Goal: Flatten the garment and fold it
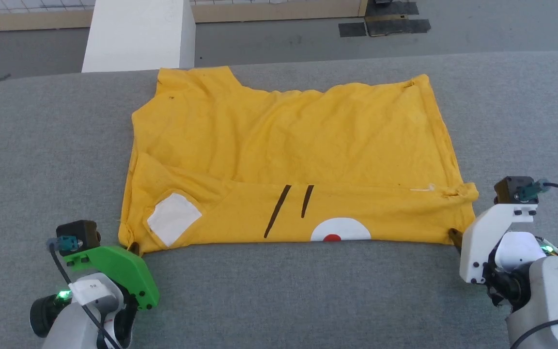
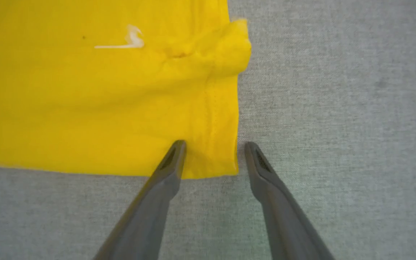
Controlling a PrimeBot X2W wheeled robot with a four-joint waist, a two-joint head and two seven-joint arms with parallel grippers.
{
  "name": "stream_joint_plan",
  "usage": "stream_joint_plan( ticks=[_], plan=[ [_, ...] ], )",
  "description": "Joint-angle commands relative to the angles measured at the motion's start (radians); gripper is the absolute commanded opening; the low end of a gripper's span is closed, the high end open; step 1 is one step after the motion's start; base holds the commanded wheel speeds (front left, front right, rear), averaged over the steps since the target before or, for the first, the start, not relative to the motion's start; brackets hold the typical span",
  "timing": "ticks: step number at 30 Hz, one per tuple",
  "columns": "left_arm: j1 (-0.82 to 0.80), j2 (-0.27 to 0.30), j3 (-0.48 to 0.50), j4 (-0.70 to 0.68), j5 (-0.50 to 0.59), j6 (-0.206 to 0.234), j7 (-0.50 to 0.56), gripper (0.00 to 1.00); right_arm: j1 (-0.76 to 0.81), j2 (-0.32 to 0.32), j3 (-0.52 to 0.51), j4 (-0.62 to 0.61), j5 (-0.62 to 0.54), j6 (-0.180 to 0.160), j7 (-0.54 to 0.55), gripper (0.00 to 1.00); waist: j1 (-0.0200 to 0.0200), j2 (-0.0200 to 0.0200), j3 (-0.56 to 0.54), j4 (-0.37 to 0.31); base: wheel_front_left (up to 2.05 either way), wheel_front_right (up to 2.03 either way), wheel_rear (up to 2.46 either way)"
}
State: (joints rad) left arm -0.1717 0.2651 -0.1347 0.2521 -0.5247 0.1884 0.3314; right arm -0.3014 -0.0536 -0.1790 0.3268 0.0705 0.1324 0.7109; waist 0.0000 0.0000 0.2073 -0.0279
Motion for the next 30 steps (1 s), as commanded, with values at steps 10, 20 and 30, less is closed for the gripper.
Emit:
stream_joint_plan(
  ticks=[10, 20, 30],
  plan=[
    [-0.005, 0.0, 0.004, 0.011, 0.034, -0.01, -0.157, 0.0, 0.07, 0.003, 0.014, -0.115, 0.03, -0.002, -0.284, 0.0, 0.0, 0.0, -0.03, 0.005, 0.0, 0.0, 0.0],
    [0.176, 0.028, 0.034, -0.128, 0.107, 0.066, -0.318, 0.0, 0.238, 0.003, 0.042, -0.174, 0.07, -0.002, -0.592, 0.0, 0.0, 0.0, -0.106, -0.014, 0.0, 0.0, 0.0],
    [0.425, 0.088, -0.04, -0.275, 0.098, 0.087, -0.046, 0.0, 0.462, 0.003, -0.02, -0.206, 0.113, -0.002, -0.28, 0.0, 0.0, 0.0, -0.108, 0.002, 0.0, 0.0, 0.0]
  ],
)
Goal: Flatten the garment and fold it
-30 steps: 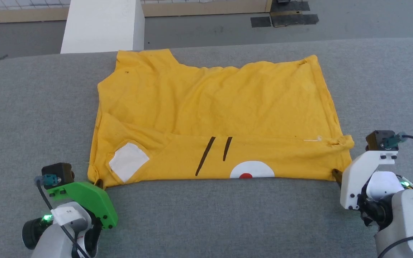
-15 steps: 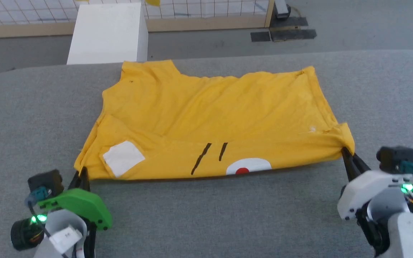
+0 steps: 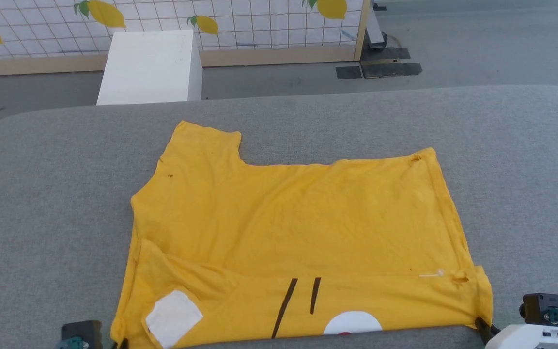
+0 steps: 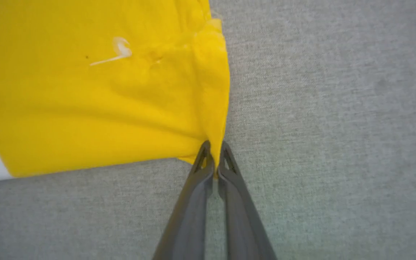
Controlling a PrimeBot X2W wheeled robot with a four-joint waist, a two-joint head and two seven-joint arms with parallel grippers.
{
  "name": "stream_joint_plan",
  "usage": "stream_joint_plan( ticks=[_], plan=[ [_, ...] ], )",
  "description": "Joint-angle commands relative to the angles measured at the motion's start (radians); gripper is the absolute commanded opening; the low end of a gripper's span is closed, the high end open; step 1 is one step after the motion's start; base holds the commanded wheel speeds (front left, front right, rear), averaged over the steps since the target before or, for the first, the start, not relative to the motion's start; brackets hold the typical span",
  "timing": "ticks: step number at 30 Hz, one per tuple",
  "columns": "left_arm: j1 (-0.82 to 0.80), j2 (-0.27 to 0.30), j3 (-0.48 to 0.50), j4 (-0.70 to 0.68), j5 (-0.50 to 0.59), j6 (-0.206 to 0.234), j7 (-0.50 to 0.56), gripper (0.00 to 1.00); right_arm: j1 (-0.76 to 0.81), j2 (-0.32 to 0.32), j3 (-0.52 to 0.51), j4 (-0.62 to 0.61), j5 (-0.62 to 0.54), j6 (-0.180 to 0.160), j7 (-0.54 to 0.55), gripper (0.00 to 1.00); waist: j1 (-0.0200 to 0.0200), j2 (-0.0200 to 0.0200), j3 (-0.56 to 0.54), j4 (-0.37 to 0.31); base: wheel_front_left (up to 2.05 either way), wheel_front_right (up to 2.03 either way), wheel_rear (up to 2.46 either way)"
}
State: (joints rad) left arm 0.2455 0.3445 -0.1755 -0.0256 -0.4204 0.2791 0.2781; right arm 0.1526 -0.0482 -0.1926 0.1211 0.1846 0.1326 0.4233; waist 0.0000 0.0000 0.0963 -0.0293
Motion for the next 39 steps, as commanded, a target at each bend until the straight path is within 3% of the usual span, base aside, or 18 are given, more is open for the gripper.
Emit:
stream_joint_plan(
  ticks=[1, 4, 5, 6, 7, 12, 21, 25, 31, 39],
  plan=[
    [0.005, 0.01, -0.007, 0.01, -0.016, -0.011, 0.031, 0.0, 0.009, -0.002, -0.012, 0.004, -0.001, -0.002, 0.024, 0.0, 0.0, 0.0, 0.005, 0.006, 0.0, 0.0, 0.0],
    [-0.013, 0.005, -0.022, 0.033, -0.034, -0.026, 0.068, 0.0, 0.003, -0.002, -0.019, 0.021, 0.001, -0.002, 0.05, 0.0, 0.0, 0.0, 0.008, 0.012, 0.0, 0.0, 0.0],
    [-0.023, 0.0, -0.022, 0.042, -0.04, -0.028, 0.069, 0.02, -0.001, -0.002, -0.019, 0.028, 0.005, -0.002, 0.051, 0.19, 0.0, 0.0, 0.008, 0.014, 0.0, 0.0, 0.0],
    [-0.032, -0.001, -0.026, 0.046, -0.041, -0.035, 0.064, 0.4, -0.003, -0.002, -0.015, 0.033, 0.008, -0.002, 0.051, 0.37, 0.0, 0.0, 0.007, 0.016, 0.0, 0.0, 0.0],
    [-0.043, -0.005, -0.025, 0.05, -0.043, -0.04, 0.052, 1.0, -0.004, -0.002, -0.008, 0.037, 0.014, -0.002, 0.048, 0.98, 0.0, 0.0, 0.006, 0.018, 0.0, 0.0, 0.0],
    [-0.066, -0.013, -0.016, 0.058, -0.049, -0.059, -0.018, 1.0, -0.008, -0.002, 0.005, 0.015, 0.028, -0.002, -0.05, 1.0, 0.0, 0.0, -0.007, 0.02, 0.0, 0.0, 0.0],
    [-0.23, 0.033, 0.008, 0.058, 0.031, -0.121, -0.268, 1.0, -0.071, -0.002, 0.051, -0.088, -0.019, -0.002, -0.466, 1.0, 0.0, 0.0, 0.014, 0.0, 0.0, 0.0, 0.0],
    [-0.378, 0.06, -0.017, 0.084, 0.064, -0.174, -0.302, 1.0, -0.117, -0.002, 0.074, -0.098, -0.05, -0.002, -0.59, 1.0, 0.0, 0.0, 0.062, -0.012, 0.0, 0.0, 0.0],
    [-0.714, 0.112, -0.065, 0.21, 0.083, -0.296, -0.217, 1.0, -0.217, -0.002, 0.129, -0.118, -0.066, -0.002, -0.631, 1.0, 0.0, 0.0, 0.208, -0.066, 0.0, 0.0, 0.0],
    [-1.022, 0.142, -0.082, 0.369, 0.018, -0.371, 0.01, 1.0, -0.312, -0.002, 0.183, -0.137, -0.028, -0.002, -0.639, 1.0, 0.0, 0.0, 0.371, -0.142, 0.0, 0.0, 0.0]
  ],
)
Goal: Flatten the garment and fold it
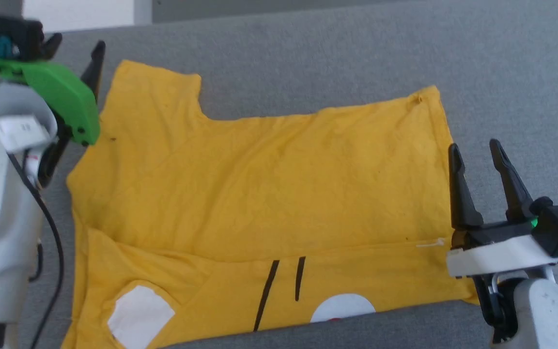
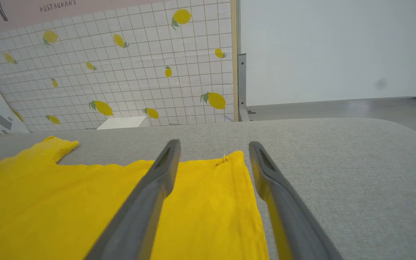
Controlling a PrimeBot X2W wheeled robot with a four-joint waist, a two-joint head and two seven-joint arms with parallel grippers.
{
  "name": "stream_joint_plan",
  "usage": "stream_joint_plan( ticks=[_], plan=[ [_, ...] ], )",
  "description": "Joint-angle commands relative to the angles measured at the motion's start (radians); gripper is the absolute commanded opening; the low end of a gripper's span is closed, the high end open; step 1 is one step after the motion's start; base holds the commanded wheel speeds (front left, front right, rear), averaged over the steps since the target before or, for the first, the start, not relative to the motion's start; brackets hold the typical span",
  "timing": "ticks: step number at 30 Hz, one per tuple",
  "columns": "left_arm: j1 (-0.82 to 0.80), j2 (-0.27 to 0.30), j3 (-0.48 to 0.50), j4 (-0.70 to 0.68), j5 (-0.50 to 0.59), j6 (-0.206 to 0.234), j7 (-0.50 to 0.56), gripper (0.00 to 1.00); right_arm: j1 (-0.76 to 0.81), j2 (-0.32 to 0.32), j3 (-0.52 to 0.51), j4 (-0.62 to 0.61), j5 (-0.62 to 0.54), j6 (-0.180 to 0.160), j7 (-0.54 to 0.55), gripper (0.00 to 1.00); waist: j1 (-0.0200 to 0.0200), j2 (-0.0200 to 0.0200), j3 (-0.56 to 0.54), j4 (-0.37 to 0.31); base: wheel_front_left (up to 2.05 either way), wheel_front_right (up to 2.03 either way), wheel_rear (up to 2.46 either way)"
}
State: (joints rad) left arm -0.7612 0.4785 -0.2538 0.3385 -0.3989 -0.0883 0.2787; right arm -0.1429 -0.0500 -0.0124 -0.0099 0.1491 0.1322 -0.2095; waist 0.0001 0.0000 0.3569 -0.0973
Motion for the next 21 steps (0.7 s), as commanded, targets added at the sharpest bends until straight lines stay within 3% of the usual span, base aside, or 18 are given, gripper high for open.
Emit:
stream_joint_plan(
  ticks=[1, 7, 12, 18, 19, 20, 21],
  plan=[
    [-0.038, 0.015, -0.007, 0.015, -0.007, -0.006, 0.045, 1.0, -0.025, 0.0, 0.008, -0.006, 0.009, -0.002, -0.007, 1.0, -0.0001, 0.0, 0.126, -0.082, 0.0, 0.0, 0.0],
    [-0.144, 0.052, 0.007, 0.053, -0.041, 0.021, 0.272, 1.0, -0.074, 0.0, 0.041, 0.005, 0.026, -0.002, -0.018, 1.0, -0.0001, 0.0, 0.203, -0.122, 0.0, 0.0, 0.0],
    [-0.165, 0.073, 0.034, 0.049, -0.069, 0.096, 0.439, 1.0, -0.098, 0.0, 0.058, 0.027, 0.047, -0.002, -0.03, 1.0, -0.0001, 0.0, 0.238, -0.144, 0.0, 0.0, 0.0],
    [-0.138, 0.085, 0.047, 0.021, -0.069, 0.167, 0.512, 1.0, -0.116, 0.0, 0.069, 0.047, 0.049, -0.002, -0.037, 1.0, -0.0001, 0.0, 0.242, -0.149, 0.0, 0.0, 0.0],
    [-0.133, 0.089, 0.046, 0.019, -0.066, 0.174, 0.52, 0.46, -0.121, 0.0, 0.072, 0.049, 0.047, -0.002, -0.036, 1.0, -0.0001, 0.0, 0.241, -0.149, 0.0, 0.0, 0.0],
    [-0.125, 0.095, 0.044, 0.014, -0.063, 0.18, 0.53, 0.2, -0.129, 0.0, 0.075, 0.05, 0.042, -0.002, -0.033, 1.0, -0.0001, 0.0, 0.239, -0.15, 0.0, 0.0, 0.0],
    [-0.12, 0.099, 0.043, 0.009, -0.062, 0.181, 0.537, 0.0, -0.137, 0.0, 0.079, 0.051, 0.035, -0.002, -0.03, 1.0, -0.0001, 0.0, 0.238, -0.15, 0.0, 0.0, 0.0]
  ],
)
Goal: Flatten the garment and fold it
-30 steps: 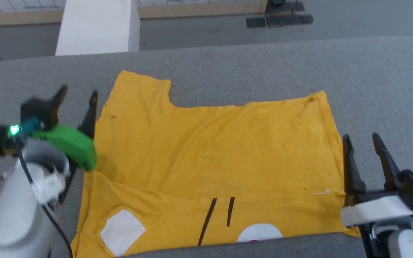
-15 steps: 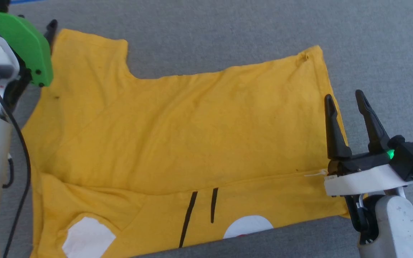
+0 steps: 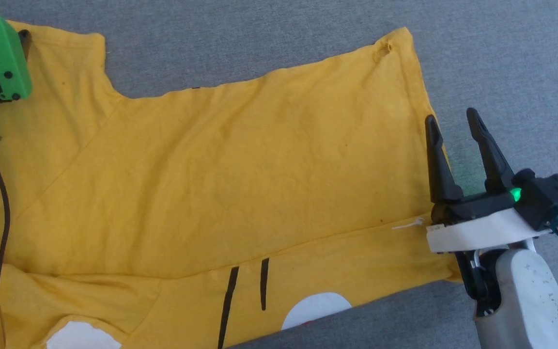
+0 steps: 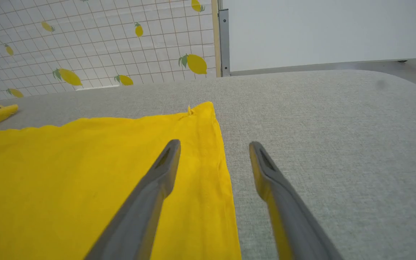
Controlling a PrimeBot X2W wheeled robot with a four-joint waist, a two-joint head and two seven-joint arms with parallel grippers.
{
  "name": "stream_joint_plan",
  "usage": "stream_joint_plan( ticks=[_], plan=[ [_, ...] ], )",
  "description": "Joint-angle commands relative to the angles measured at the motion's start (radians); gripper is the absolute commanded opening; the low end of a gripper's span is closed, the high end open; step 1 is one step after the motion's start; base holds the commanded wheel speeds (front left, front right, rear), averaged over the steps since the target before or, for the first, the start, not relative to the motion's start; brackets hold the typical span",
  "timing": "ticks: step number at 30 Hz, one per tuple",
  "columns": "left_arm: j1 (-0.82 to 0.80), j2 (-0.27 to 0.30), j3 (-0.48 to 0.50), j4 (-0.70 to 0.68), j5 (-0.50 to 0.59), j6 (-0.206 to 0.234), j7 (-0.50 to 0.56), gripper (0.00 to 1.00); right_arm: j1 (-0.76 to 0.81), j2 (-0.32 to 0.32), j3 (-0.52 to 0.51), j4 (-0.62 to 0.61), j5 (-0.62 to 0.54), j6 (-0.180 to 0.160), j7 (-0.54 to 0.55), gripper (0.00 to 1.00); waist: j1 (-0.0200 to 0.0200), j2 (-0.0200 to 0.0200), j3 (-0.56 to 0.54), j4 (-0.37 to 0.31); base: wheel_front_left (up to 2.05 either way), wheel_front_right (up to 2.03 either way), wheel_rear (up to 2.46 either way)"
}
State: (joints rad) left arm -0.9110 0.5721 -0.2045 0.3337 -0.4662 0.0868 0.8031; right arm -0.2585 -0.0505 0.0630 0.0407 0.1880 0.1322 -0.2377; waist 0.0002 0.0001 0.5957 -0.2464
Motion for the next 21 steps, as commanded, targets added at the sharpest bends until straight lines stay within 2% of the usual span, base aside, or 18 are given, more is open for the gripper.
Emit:
stream_joint_plan(
  ticks=[1, 4, 8, 17, 21],
  plan=[
    [0.036, 0.008, -0.007, 0.006, 0.004, 0.008, 0.019, 0.0, -0.034, 0.0, 0.007, -0.001, -0.012, -0.002, 0.003, 1.0, -0.0002, -0.0001, -0.003, 0.0, 0.0, 0.0, 0.0],
    [0.047, 0.009, -0.008, -0.013, -0.004, 0.008, 0.027, 0.0, -0.083, 0.0, 0.014, -0.006, -0.035, -0.002, 0.029, 1.0, -0.0002, -0.0001, -0.007, 0.004, 0.0, 0.0, 0.0],
    [0.056, 0.01, -0.014, -0.032, -0.008, 0.003, 0.027, 0.0, -0.193, -0.001, 0.012, 0.015, -0.049, -0.002, 0.123, 1.0, -0.0002, -0.0001, -0.013, 0.01, 0.0, 0.0, 0.0],
    [0.048, 0.008, -0.032, -0.054, -0.01, -0.007, 0.024, 0.0, -0.475, 0.0, -0.05, 0.253, -0.034, -0.002, 0.588, 1.0, -0.0002, -0.0001, -0.006, 0.024, 0.0, 0.0, 0.0],
    [0.038, 0.003, -0.037, -0.06, -0.013, -0.012, 0.019, 0.0, -0.563, 0.0, -0.053, 0.346, -0.036, -0.002, 0.759, 1.0, -0.0002, -0.0001, 0.006, 0.032, 0.0, 0.0, 0.0]
  ],
)
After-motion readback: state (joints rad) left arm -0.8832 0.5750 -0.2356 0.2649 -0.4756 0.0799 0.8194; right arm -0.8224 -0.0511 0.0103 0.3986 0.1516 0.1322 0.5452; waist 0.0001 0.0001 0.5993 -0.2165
